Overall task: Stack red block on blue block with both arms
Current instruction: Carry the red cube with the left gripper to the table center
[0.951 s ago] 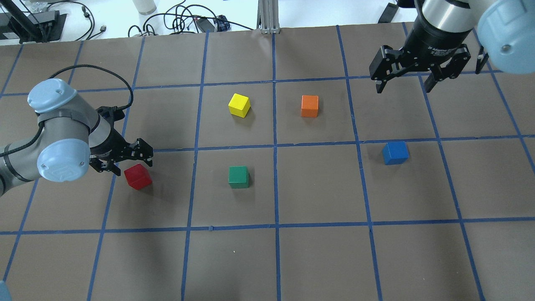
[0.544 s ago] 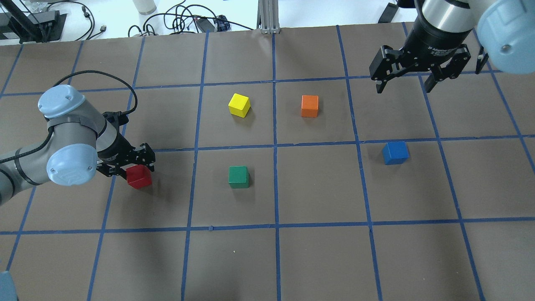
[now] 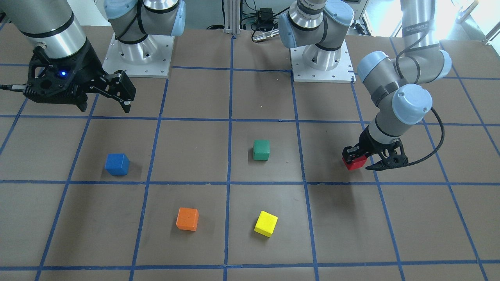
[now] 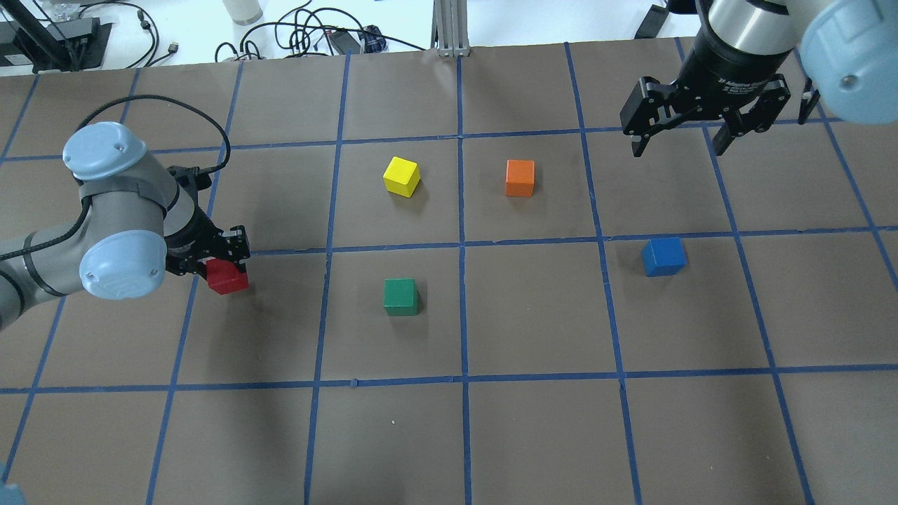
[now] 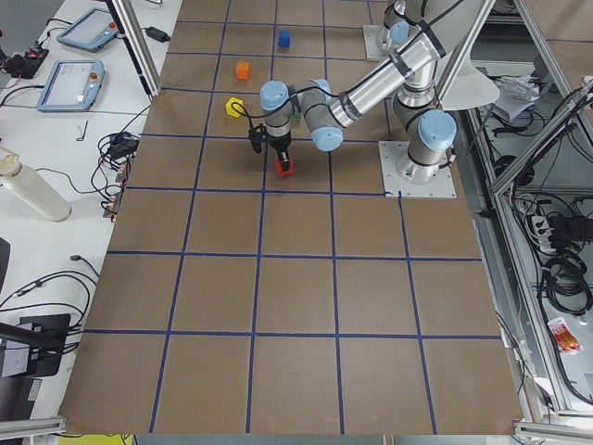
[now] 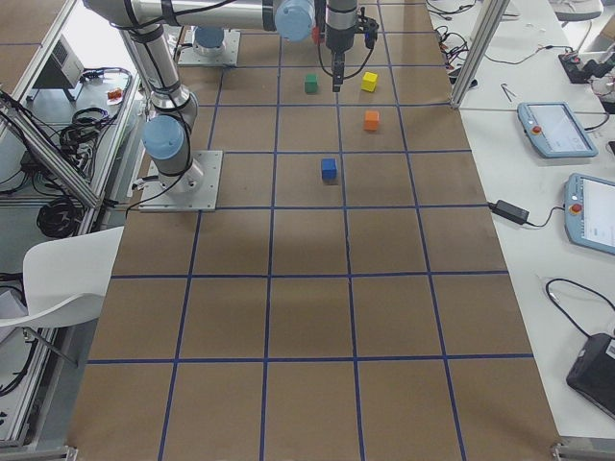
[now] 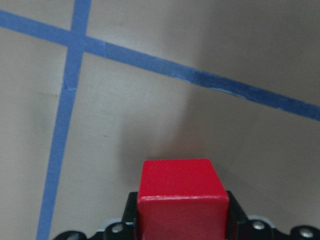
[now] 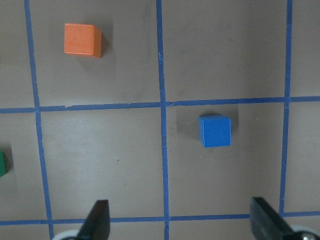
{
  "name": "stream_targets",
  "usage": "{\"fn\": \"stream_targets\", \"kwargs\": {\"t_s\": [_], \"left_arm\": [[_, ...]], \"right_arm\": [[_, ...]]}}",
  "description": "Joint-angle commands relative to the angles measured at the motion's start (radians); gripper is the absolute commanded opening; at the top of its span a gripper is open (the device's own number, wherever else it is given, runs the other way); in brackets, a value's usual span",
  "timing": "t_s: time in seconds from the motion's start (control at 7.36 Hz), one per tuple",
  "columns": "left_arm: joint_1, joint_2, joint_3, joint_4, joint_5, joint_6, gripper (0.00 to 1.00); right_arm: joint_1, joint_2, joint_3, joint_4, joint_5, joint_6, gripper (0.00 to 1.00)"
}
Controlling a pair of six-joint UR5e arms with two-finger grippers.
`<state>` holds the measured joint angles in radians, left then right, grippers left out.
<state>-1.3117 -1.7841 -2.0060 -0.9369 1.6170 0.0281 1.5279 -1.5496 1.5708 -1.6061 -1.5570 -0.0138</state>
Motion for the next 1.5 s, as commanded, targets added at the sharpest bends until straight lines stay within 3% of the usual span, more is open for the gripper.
{"fn": "stream_targets", "kwargs": {"t_s": [0.0,0.27,0.54,1.09,1.22,1.36], "left_arm": [[-0.181,0.000,0.268,-0.208,0.015,-0.014,0.04],[-0.337,-0.081,0.421,-0.266,-0.123,-0.202,0.01],[-0.554,-0.162,0.464,-0.264,-0.121,-0.358,0.01],[-0.702,-0.352,0.467,-0.108,-0.118,-0.468,0.03],[-0.712,-0.377,0.467,-0.102,-0.118,-0.482,0.06],[-0.725,-0.388,0.466,-0.102,-0.117,-0.487,0.23]], "right_arm": [[0.000,0.000,0.000,0.000,-0.009,0.000,1.00],[0.000,0.000,0.002,0.000,-0.009,-0.002,1.00],[-0.002,0.000,0.000,0.000,-0.011,-0.002,1.00],[-0.005,-0.001,0.000,0.000,-0.011,-0.006,1.00],[-0.005,-0.001,-0.002,0.000,-0.011,-0.006,1.00],[-0.005,-0.001,-0.002,0.000,-0.011,-0.006,1.00]]}}
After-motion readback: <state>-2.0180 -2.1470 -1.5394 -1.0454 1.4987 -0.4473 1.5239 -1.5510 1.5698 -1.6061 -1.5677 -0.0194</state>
